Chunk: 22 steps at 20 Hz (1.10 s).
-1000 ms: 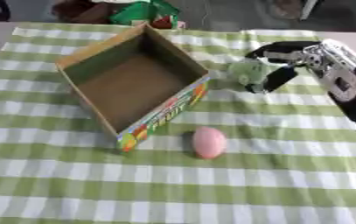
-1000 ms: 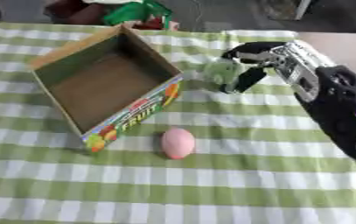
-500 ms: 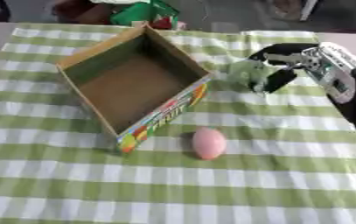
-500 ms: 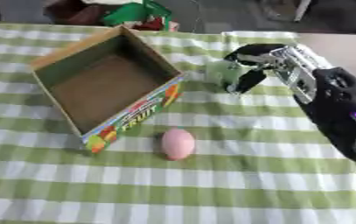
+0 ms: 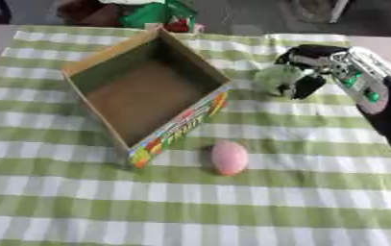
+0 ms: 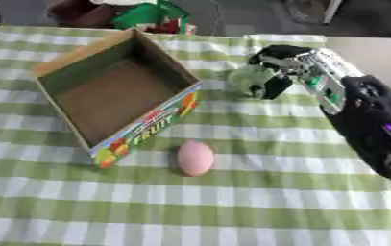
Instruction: Pick up objects on the table and place them in the box.
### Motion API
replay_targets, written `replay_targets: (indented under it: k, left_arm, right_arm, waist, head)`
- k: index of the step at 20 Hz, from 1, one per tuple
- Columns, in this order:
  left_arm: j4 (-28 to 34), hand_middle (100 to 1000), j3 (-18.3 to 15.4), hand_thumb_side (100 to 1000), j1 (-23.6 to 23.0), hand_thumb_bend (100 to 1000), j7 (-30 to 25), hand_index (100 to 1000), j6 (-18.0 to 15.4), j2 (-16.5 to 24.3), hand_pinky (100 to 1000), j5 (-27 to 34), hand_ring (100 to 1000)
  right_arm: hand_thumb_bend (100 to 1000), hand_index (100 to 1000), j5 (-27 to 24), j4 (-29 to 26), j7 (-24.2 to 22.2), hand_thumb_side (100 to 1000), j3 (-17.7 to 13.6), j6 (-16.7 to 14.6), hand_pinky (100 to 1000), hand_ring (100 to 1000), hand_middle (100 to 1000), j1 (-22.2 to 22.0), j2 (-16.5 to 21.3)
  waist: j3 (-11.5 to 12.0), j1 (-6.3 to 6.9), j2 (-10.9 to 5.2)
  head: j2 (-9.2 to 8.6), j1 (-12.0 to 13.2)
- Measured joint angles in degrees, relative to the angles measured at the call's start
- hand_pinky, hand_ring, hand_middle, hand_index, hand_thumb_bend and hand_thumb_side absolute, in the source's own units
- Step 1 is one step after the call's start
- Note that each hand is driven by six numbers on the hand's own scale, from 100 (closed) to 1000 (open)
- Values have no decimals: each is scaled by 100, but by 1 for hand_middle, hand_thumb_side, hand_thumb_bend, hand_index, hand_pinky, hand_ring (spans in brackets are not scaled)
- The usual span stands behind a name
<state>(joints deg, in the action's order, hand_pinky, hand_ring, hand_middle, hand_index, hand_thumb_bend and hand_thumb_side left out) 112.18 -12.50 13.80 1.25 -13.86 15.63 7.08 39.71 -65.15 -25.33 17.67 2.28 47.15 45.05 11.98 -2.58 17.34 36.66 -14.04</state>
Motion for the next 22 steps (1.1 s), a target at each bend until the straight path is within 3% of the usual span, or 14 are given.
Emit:
replay_targets:
  k: [4,11,17,22]
  left_arm:
    - [0,658,0,883,-1,100,1,759,1,0,535,0,616]
    - [0,658,0,882,-12,100,3,759,2,-2,535,0,616]
    - [-1,658,0,880,-16,100,6,760,0,-4,536,0,616]
    - [-1,658,0,880,-16,100,5,760,1,-5,536,1,617]
  right_arm:
    - [100,577,-40,-215,370,100,-116,238,646,565,374,1,-2]
    - [100,517,-456,-1131,1017,100,-315,834,627,510,295,-3,-1]
    - [100,507,-978,-1973,1531,100,-267,1195,630,500,284,-26,3]
    - [100,508,-1270,-2483,1558,100,-99,1314,631,498,284,134,-70]
  waist:
    - [-24,5,0]
    - [-30,45,-3]
    - [-26,76,-35]
    - [-18,76,-73]
  head:
    - [0,-1]
    - [33,37]
    - [55,41]
    - [35,-38]
